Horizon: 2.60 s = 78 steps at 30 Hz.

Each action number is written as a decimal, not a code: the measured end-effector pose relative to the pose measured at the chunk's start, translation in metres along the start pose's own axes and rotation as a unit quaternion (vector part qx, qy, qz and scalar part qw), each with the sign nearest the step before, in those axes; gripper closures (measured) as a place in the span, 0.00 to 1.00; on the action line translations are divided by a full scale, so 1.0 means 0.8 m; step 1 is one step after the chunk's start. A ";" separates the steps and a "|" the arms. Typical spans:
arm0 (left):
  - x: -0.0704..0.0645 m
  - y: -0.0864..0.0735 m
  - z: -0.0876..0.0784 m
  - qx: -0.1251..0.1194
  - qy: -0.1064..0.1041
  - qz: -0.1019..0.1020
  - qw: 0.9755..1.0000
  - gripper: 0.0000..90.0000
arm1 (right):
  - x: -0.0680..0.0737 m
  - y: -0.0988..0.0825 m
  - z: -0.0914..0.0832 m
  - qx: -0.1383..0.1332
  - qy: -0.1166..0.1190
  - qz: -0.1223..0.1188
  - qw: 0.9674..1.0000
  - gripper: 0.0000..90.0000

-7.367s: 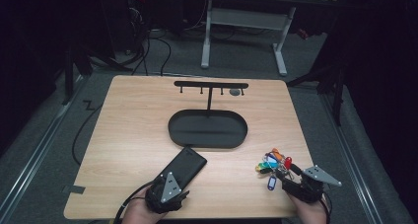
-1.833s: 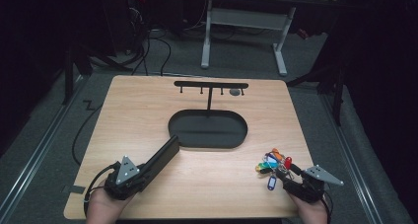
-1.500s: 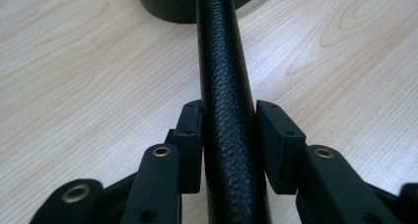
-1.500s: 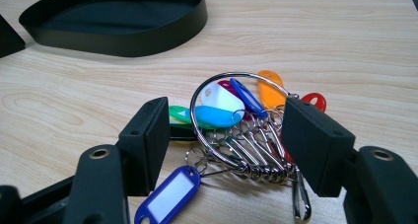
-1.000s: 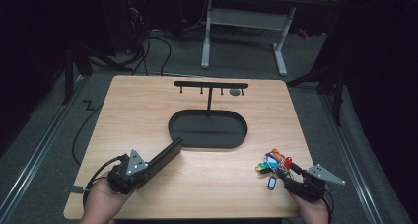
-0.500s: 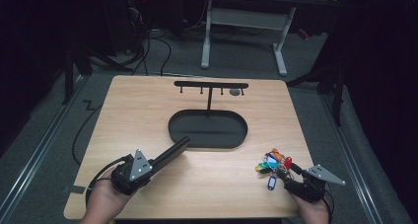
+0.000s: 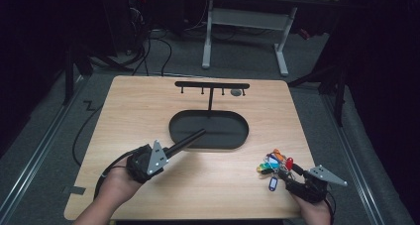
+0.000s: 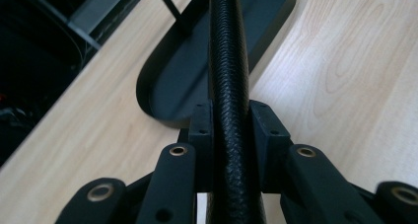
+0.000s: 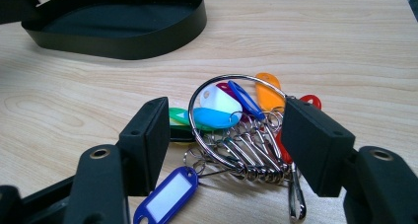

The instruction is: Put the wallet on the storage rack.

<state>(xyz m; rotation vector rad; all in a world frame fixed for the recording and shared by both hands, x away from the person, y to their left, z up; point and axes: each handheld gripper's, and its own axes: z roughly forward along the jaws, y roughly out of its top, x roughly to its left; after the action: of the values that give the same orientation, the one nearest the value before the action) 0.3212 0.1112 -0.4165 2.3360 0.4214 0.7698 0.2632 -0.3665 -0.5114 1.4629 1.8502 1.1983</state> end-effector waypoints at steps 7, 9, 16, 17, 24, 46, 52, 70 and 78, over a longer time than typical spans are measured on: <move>0.007 0.017 0.025 -0.003 0.000 0.049 0.999 0.83 | -0.001 0.000 -0.001 0.000 0.000 0.001 1.000 0.40; 0.014 0.022 0.036 -0.010 0.002 0.057 0.998 0.83 | -0.002 0.000 -0.001 0.000 -0.001 0.001 1.000 0.40; 0.029 0.036 0.063 -0.014 0.000 0.080 0.997 0.83 | -0.003 -0.001 -0.002 0.000 -0.001 0.004 1.000 0.40; 0.031 0.038 0.067 -0.012 -0.002 0.083 0.997 0.83 | -0.003 -0.001 -0.002 0.000 -0.001 0.004 1.000 0.40; 0.039 0.055 0.102 -0.015 -0.008 0.102 0.995 0.83 | -0.006 -0.003 -0.003 0.001 -0.001 0.005 1.000 0.40; 0.058 0.080 0.185 -0.054 -0.029 0.096 0.993 0.83 | -0.009 -0.008 -0.013 -0.004 -0.009 0.015 1.000 0.40; 0.057 0.079 0.197 -0.062 -0.037 0.107 0.992 0.83 | -0.008 -0.008 -0.012 -0.003 -0.008 0.014 1.000 0.40; 0.051 0.062 0.209 -0.021 -0.059 0.145 0.987 0.81 | -0.006 -0.009 -0.010 0.003 -0.007 0.012 1.000 0.41; 0.039 0.059 0.212 -0.008 -0.084 0.163 0.983 0.79 | -0.004 -0.010 -0.007 0.006 -0.006 0.015 1.000 0.41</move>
<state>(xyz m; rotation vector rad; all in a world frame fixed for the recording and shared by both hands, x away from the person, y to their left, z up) 0.4553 0.0107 -0.4785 2.4633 -0.0439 0.7104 0.2552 -0.3715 -0.5160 1.5057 1.8378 1.1916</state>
